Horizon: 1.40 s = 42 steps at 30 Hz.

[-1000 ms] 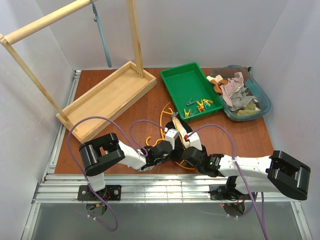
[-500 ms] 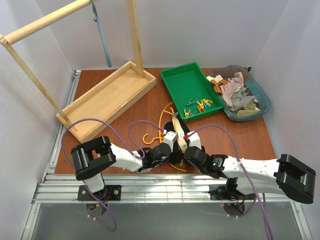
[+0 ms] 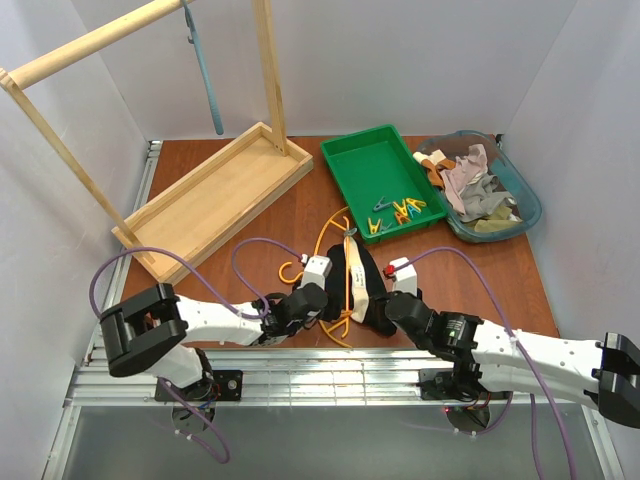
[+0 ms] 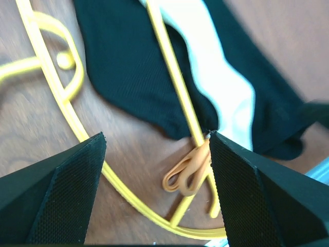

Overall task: Clip the underwear to the hanger
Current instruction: Clamp the underwear onto the hanger, then pick up the hanger at the center of the board.

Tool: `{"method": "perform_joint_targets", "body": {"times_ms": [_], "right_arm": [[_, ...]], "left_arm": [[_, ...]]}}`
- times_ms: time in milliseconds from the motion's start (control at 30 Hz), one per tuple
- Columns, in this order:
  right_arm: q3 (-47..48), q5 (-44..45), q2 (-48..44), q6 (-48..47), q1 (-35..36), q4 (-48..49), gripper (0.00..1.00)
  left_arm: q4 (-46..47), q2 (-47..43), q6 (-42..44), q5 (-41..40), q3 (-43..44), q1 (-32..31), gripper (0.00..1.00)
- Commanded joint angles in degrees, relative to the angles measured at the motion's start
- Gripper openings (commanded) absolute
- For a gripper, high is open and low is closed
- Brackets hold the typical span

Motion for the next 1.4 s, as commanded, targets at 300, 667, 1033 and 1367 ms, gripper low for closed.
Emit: {"method": "perform_joint_targets", "body": {"times_ms": [300,667,1033,1367], "right_arm": [[7.8,0.3,8.7,-5.7,13.1,7.4,0.54],[20.4,-4.5,32.0,-7.9,19.2,13.4,0.42],[23.3,-11.3,40.9,-7.9,13.0,15.0,0.40],[23.7,-15.7,45.1,-6.2,10.8,13.6,0.33]], "left_arm": [[-2.7,-17.8,-1.9,-6.1,-4.9,8.4,0.76],[-1.7,-28.2,-4.2,-1.9,-13.0,20.0,0.76],[-3.8,-33.3,-4.5,-2.2,-14.1,20.6,0.76],[-6.5,-37.5,-4.4,-0.8,-13.6,20.7,0.76]]}}
